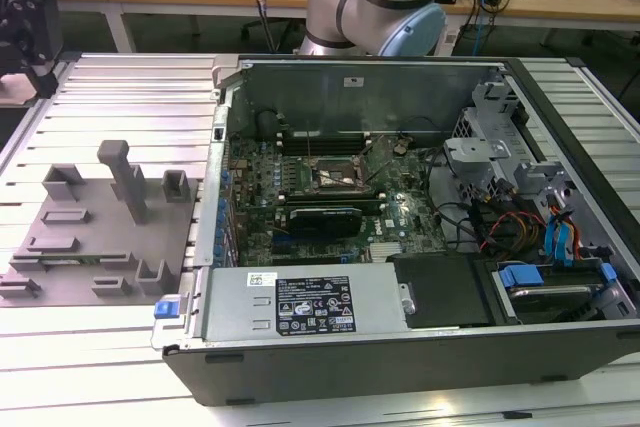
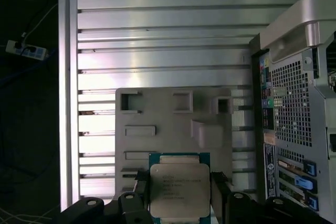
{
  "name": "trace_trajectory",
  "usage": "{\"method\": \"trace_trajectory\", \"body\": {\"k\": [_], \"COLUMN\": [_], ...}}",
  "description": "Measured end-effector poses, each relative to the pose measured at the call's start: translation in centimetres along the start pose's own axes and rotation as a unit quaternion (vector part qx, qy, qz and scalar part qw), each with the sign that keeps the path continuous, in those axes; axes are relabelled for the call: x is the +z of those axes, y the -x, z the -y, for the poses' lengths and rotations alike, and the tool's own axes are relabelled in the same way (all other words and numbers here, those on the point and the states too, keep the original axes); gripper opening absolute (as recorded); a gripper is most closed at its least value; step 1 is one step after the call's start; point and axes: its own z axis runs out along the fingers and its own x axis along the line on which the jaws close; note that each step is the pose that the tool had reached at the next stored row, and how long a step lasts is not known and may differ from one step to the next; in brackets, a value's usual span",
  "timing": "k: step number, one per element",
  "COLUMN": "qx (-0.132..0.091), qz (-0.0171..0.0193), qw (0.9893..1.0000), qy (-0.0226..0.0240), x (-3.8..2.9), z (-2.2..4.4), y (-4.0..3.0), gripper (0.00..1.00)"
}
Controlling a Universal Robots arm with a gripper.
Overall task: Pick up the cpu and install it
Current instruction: 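Pick up the cpu and move it towards the insertion slot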
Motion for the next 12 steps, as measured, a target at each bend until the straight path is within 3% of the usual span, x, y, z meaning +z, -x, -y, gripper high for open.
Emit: {"method": "trace_trajectory", "body": {"k": [12], "qx": [0.0], "qz": [0.0], "qw": [1.0], "qy": [0.0], "x": [0.01], "z": [-0.07], "y": [2.26], "gripper": [0.55]}}
